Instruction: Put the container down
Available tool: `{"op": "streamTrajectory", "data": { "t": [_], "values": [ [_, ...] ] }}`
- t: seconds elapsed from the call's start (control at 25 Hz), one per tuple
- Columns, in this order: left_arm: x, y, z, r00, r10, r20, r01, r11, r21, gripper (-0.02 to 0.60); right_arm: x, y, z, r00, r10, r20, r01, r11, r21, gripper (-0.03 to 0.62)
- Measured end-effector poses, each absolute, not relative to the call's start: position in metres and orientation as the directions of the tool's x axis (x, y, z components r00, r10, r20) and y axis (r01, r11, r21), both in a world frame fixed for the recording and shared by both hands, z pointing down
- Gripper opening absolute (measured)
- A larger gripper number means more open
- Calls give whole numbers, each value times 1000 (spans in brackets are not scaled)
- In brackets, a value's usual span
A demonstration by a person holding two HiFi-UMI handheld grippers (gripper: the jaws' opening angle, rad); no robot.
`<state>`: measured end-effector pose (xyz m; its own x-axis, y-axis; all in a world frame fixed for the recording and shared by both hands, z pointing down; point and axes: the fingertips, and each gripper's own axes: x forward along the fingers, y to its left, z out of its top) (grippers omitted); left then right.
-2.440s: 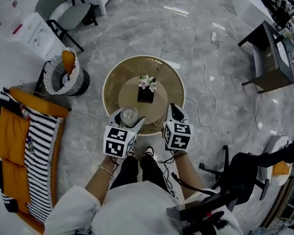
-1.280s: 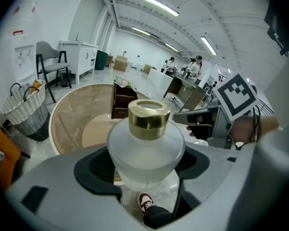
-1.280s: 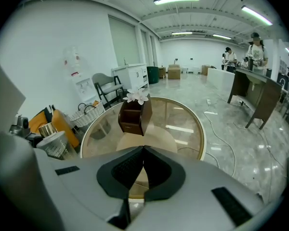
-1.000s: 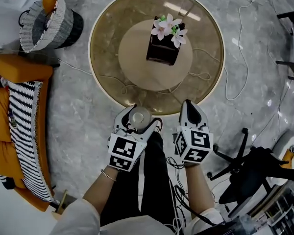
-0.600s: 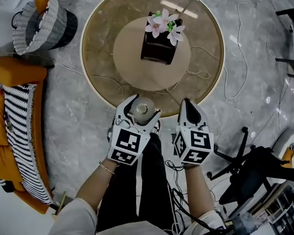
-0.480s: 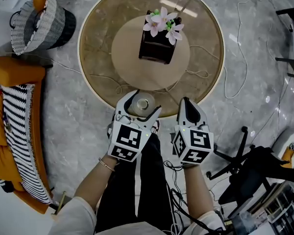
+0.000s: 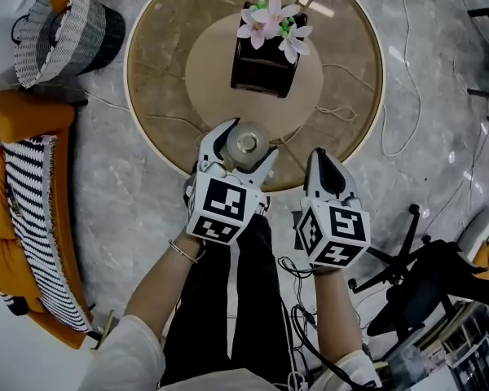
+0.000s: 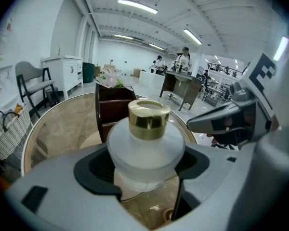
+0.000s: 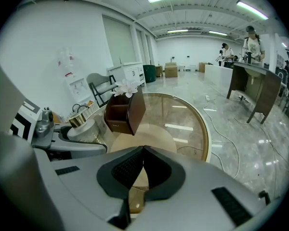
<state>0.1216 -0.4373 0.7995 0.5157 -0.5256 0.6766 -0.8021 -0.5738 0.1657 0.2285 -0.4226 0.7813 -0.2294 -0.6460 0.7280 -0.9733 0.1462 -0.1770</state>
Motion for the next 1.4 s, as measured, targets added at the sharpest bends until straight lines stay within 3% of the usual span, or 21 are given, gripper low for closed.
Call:
{"op": "streamTrajectory", "data": {
  "t": [1.4],
  "values": [
    [120, -442, 838, 502, -490, 713, -793, -590, 153, 337, 233, -414, 797, -207, -625, 752, -978, 118, -170, 23]
  ]
}}
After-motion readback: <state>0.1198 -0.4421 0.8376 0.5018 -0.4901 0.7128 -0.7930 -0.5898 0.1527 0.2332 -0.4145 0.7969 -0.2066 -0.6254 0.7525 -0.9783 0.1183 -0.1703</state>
